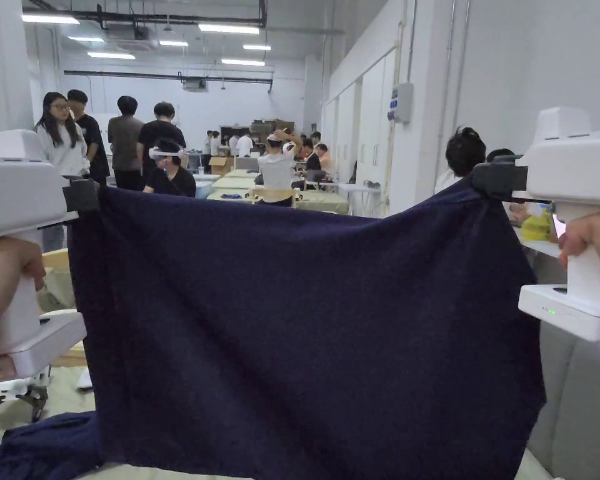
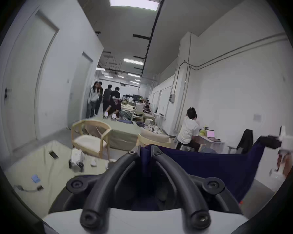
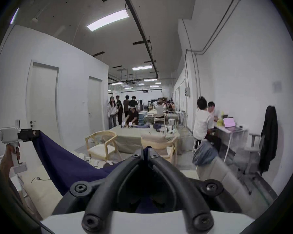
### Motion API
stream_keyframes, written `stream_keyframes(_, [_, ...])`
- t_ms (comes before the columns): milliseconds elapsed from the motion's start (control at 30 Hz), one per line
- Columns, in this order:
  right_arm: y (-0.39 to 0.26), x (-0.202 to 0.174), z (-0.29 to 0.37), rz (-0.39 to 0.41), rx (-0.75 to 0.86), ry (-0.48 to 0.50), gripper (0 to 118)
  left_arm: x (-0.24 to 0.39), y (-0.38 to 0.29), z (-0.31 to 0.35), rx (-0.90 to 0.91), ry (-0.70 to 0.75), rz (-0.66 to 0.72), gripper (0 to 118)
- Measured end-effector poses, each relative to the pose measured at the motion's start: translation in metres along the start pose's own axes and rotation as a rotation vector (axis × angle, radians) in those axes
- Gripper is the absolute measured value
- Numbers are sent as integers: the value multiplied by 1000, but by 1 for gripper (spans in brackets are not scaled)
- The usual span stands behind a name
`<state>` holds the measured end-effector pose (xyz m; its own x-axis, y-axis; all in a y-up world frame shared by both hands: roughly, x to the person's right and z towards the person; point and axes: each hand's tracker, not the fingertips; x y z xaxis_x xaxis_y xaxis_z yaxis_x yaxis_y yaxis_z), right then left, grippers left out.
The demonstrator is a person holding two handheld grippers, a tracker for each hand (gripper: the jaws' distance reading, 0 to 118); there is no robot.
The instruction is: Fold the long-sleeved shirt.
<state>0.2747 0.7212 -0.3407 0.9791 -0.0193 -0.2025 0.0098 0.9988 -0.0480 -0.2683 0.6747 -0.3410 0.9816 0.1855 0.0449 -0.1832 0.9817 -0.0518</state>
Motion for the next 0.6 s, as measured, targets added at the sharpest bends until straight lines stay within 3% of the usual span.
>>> stream_keyframes(133, [42, -3, -21, -18, 46, -32, 2, 11, 41, -19, 19, 23, 14, 15])
stream_keyframes(267, [72, -8, -46, 25, 80, -91, 2, 14, 77, -43, 44, 44, 18, 15])
stream_keyframes(600, [115, -27, -129, 82, 242, -213, 2, 45, 128, -110, 188, 228, -194, 15])
